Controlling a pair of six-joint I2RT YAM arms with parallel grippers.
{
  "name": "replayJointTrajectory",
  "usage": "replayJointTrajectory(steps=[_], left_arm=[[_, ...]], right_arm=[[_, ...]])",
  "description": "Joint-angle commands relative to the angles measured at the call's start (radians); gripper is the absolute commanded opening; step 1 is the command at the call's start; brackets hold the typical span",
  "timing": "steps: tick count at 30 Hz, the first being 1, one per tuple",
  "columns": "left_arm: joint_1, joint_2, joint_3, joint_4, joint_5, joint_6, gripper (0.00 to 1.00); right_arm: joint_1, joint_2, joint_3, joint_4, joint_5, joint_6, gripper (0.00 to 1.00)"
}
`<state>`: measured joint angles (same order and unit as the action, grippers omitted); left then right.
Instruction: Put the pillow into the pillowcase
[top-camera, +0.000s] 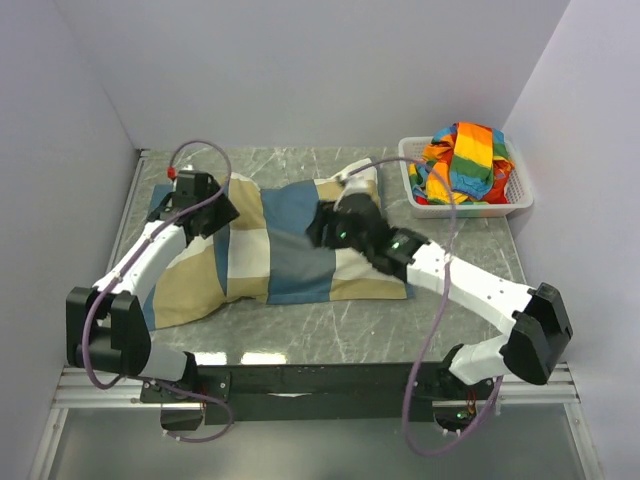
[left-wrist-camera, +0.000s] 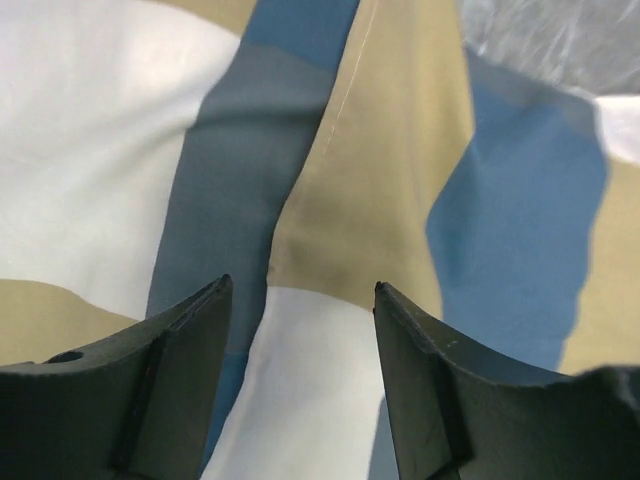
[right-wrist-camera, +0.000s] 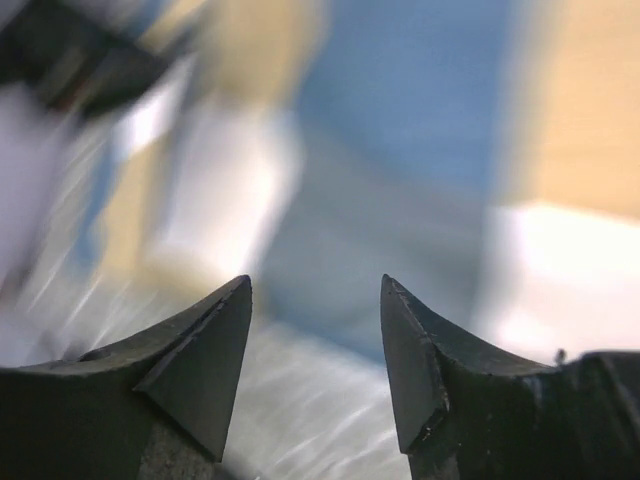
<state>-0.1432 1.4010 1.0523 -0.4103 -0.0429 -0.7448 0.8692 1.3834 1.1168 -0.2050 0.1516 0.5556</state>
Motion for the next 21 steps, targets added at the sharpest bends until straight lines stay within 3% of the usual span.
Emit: replayJointTrajectory(steps=[1,5,10,13,14,17,21], left_arm=[[-0.032,0.052,0.041,-0.056,-0.118,0.041,0.62],[-0.038,0.096,0.046,-0.053,-0.134,0.044,0.59],[-0.044,0.131,0.055,0.002,-0.026,0.073,0.53],[-0.045,0.128,0.057,0.010,-0.017,0.091,0.34],[-0.045,0.124,0.057,0.008,-0.015,0.097,0.17],[-0.045,0.102,0.069,-0.005,-0.003,0.120,0.01],[-0.038,0.082,0.144,-0.065,-0.049,0.153,0.01]], right_arm=[[-0.201,-0.021,-0.026,-0.096,0.044,-0.025,0.64],[-0.343,-0.018,-0.052,-0.054,-0.018,-0.026,0.69],[-0.441,0.055,-0.052,-0.031,-0.037,-0.025,0.70],[-0.492,0.092,-0.069,-0.004,-0.060,-0.020,0.77],[-0.509,0.117,-0.069,0.001,-0.070,-0.022,0.77],[-0.518,0.167,-0.058,0.007,-0.087,-0.026,0.78],[-0.524,0.204,-0.058,0.016,-0.087,-0.025,0.80]])
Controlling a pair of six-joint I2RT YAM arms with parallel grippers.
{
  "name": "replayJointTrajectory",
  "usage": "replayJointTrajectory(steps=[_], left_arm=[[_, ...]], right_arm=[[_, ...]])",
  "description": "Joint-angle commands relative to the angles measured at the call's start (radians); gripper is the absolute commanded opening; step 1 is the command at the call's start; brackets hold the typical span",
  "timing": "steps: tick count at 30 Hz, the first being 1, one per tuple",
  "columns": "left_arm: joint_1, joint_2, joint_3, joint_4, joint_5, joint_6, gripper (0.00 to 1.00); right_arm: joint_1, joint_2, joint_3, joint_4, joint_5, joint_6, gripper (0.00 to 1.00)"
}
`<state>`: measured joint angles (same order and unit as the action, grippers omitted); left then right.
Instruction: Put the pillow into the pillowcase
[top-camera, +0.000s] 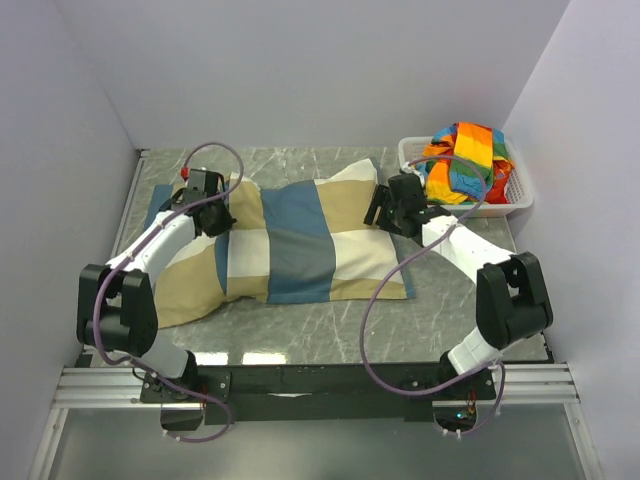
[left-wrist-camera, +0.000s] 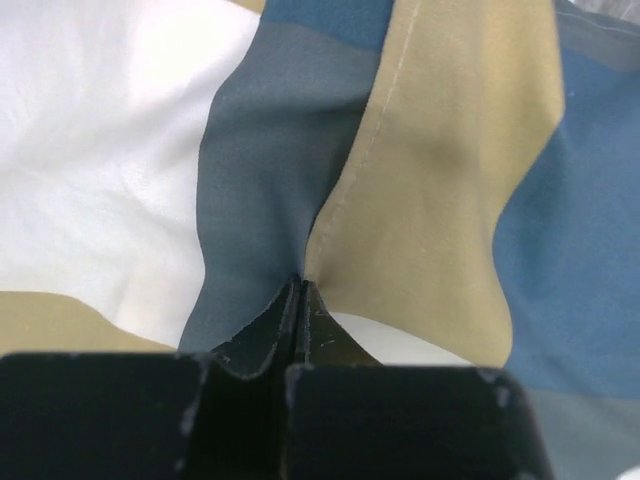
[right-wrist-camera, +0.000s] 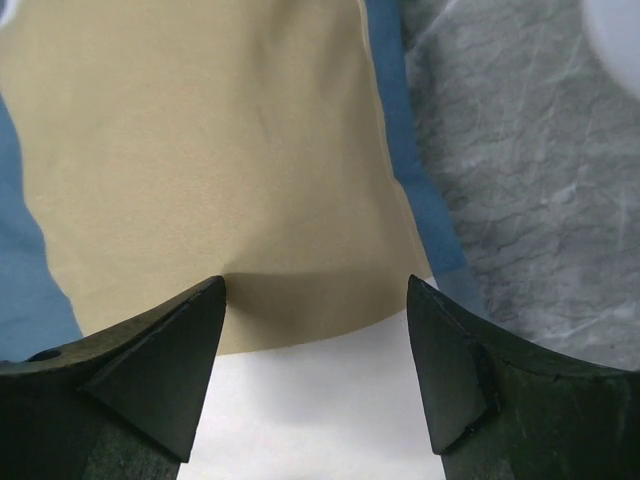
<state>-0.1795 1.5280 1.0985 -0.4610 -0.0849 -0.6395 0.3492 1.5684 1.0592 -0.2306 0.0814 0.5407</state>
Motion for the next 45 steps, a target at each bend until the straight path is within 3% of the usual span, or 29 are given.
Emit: replayJointTrajectory(steps=[1,5,9,16,19,26,34,36,39,40,42,43,45], left_arm=[[0.000,-0.051,0.116,-0.042,-0.019,0.052,0.01],[0.003,-0.083,0.207,-0.077,-0.033,0.081,0.01],[0.024,-0.080,0.245,-0.108,-0.033,0.092,0.01],[0.156,-0.054,0.156,-0.068,0.010,0.025,0.01],[0.176,-0.022,0.132,-0.054,-0.061,-0.008,0.01],[0.215,0.076,0.092,-0.011,-0.019,-0.040,0.01],[0.215,0.106,0.093,0.004,0.008,-0.040,0.01],[0.216,0.106,0.095,0.005,0.011,-0.040,0.01],[0.215,0.101,0.093,0.016,0.028,-0.037,0.01],[0.215,0.100,0.093,0.019,0.034,-0.034,0.01],[0.215,0.098,0.103,0.022,0.042,-0.034,0.01],[0.213,0.097,0.118,0.018,0.033,-0.035,0.01],[0.227,0.093,0.142,0.002,-0.015,-0.043,0.01]], right_arm=[[-0.009,0.024,-0.002,0.045,-0.019,-0.010,0.81],[-0.021,0.060,0.010,0.053,-0.026,-0.013,0.88],[-0.044,0.102,0.021,0.071,-0.046,0.001,0.88],[-0.130,0.070,-0.088,0.213,-0.160,0.090,0.86],[-0.157,0.038,-0.189,0.328,-0.204,0.151,0.84],[-0.185,0.071,-0.304,0.539,-0.363,0.271,0.68],[-0.167,0.105,-0.438,0.807,-0.465,0.419,0.64],[-0.162,0.128,-0.429,0.817,-0.479,0.429,0.59],[-0.162,0.163,-0.429,0.879,-0.502,0.462,0.37],[-0.164,0.170,-0.423,0.886,-0.511,0.467,0.23],[-0.162,0.160,-0.394,0.881,-0.542,0.469,0.12],[-0.162,0.110,-0.380,0.825,-0.539,0.458,0.00],[-0.161,0.018,-0.284,0.667,-0.449,0.363,0.00]])
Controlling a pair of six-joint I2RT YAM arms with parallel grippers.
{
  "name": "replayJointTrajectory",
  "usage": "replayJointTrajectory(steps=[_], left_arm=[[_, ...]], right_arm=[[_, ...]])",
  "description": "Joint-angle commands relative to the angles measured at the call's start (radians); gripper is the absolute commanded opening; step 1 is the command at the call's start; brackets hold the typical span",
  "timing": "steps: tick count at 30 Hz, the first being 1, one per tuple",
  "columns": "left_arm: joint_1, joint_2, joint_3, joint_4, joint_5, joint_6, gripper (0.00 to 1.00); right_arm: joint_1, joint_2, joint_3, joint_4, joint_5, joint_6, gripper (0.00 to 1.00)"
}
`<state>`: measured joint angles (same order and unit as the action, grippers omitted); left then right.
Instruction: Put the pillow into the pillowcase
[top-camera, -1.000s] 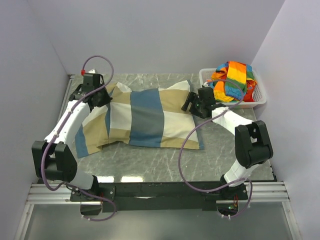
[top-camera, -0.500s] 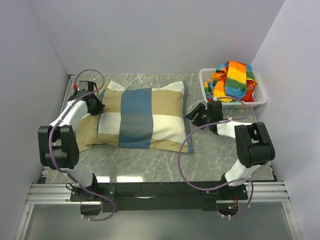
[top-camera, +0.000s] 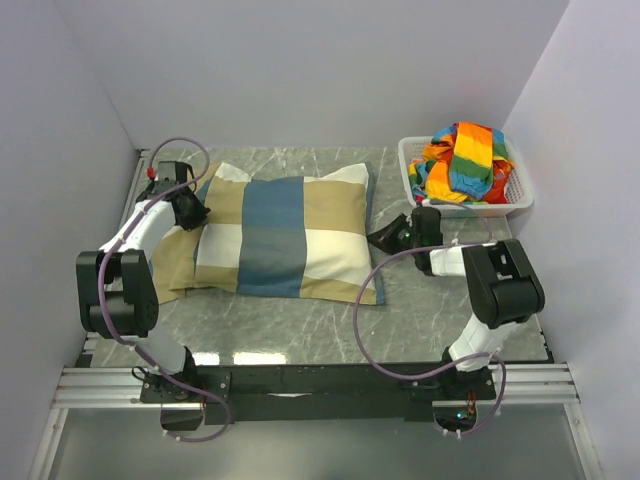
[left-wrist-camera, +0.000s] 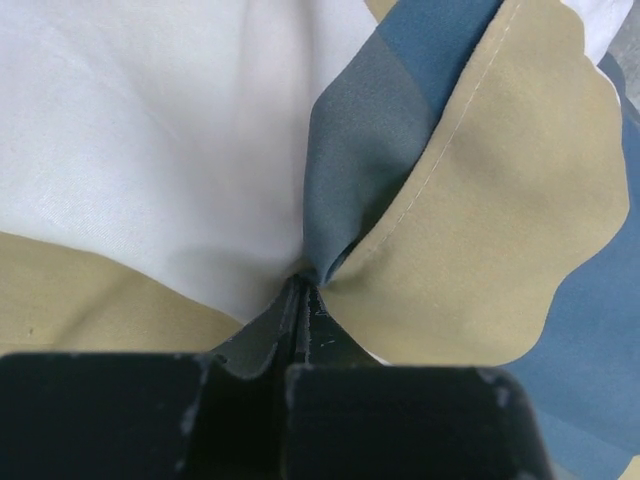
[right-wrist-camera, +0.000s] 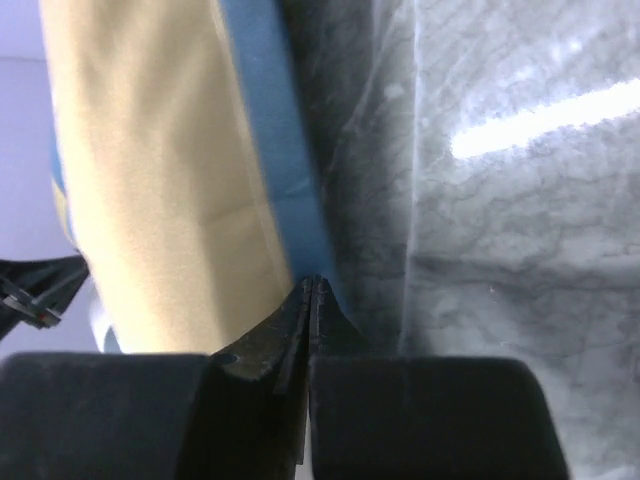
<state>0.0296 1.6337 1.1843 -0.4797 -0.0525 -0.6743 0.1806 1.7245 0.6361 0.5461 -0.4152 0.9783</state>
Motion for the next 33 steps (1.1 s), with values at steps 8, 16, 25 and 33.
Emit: replayJointTrajectory(steps=[8,16,25,33], left_arm=[[0.092,0.015,0.167,0.032,0.005,-0.039,0.01],[0.089,0.026,0.158,0.044,0.043,-0.022,0.01],[0.089,0.025,0.104,0.075,0.075,-0.018,0.01],[0.089,0.029,0.110,0.067,0.072,-0.014,0.01]], right_arm=[[0.054,-0.494,0.603,-0.802,0.357,-0.381,0.00],[0.036,-0.407,0.147,-0.331,0.024,-0.253,0.28],[0.036,-0.191,-0.041,0.092,-0.063,-0.150,0.48],[0.036,0.016,-0.042,0.288,-0.119,-0.024,0.47]])
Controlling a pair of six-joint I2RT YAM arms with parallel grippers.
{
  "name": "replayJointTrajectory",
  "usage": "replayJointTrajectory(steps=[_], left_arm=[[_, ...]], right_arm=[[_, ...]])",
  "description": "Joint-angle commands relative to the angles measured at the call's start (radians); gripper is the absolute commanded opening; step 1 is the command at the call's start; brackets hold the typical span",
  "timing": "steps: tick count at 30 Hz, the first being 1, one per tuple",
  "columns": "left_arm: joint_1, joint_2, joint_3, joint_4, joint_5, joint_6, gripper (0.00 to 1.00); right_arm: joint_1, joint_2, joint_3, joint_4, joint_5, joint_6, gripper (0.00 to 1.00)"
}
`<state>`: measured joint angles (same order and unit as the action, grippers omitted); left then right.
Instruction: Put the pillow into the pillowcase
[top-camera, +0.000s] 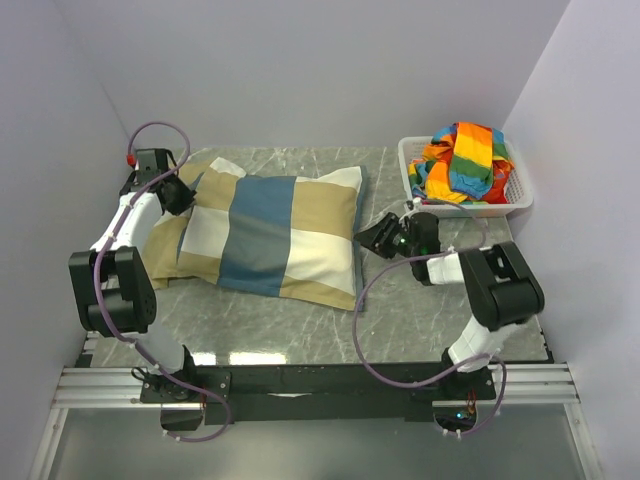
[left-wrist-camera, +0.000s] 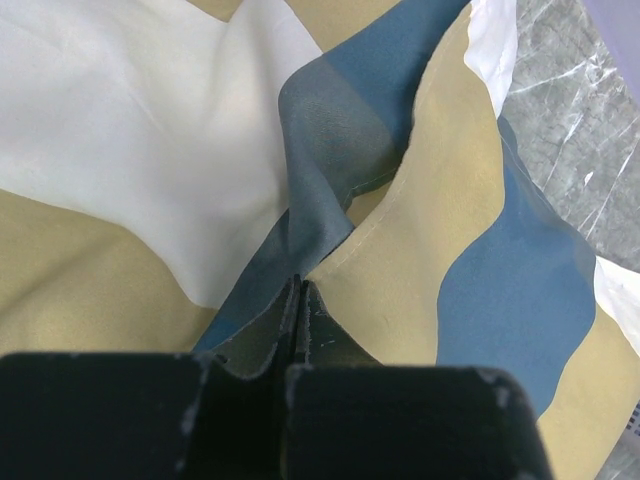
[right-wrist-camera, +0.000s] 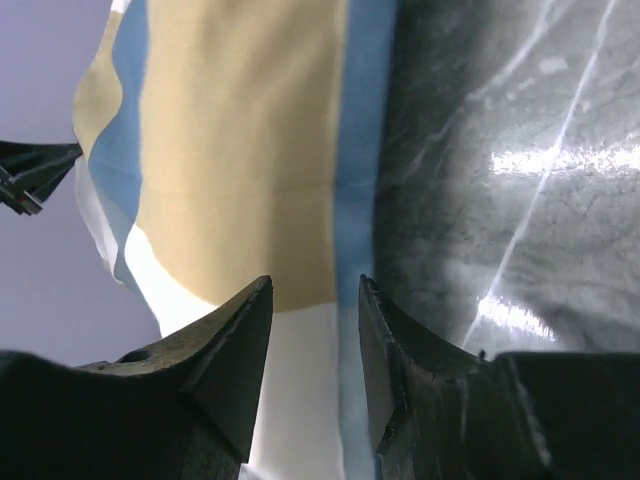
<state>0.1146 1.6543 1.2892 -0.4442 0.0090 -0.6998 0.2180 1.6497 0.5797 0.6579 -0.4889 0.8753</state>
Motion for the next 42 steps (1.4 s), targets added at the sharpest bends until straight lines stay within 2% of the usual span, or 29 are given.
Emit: replayJointTrajectory(steps=[1,5,11,20,24,27,37,42], left_arm=[[0.005,0.007,0.007,0.030,0.011,0.011,0.01],[0.003,0.005,0.009,0.032,0.017,0.013,0.01],[0.005,0.007,0.004,0.035,0.019,0.010,0.01],[0.002,0.005,-0.008,0.044,0.032,0.000,0.01],[0.002,0.005,-0.008,0.041,0.031,0.005,0.01],[0.003,-0.001,-0.007,0.038,0.032,0.008,0.01],[0.002,-0.002,-0.008,0.044,0.035,0.003,0.01],[0.002,-0.001,-0.008,0.044,0.036,0.002,0.01]], right_arm=[[0.001,0.100,0.012,0.184,-0.040,0.086,0.47],[-0.002,0.140,0.017,0.206,-0.039,0.086,0.47],[0.000,0.223,0.011,0.350,-0.092,0.174,0.47],[-0.002,0.306,0.014,0.483,-0.131,0.274,0.42],[-0.003,0.318,0.023,0.448,-0.106,0.260,0.41],[-0.003,0.321,0.038,0.393,-0.065,0.217,0.44],[-0.012,0.389,0.105,0.514,-0.093,0.295,0.44],[-0.011,0.390,0.097,0.558,-0.085,0.321,0.39]])
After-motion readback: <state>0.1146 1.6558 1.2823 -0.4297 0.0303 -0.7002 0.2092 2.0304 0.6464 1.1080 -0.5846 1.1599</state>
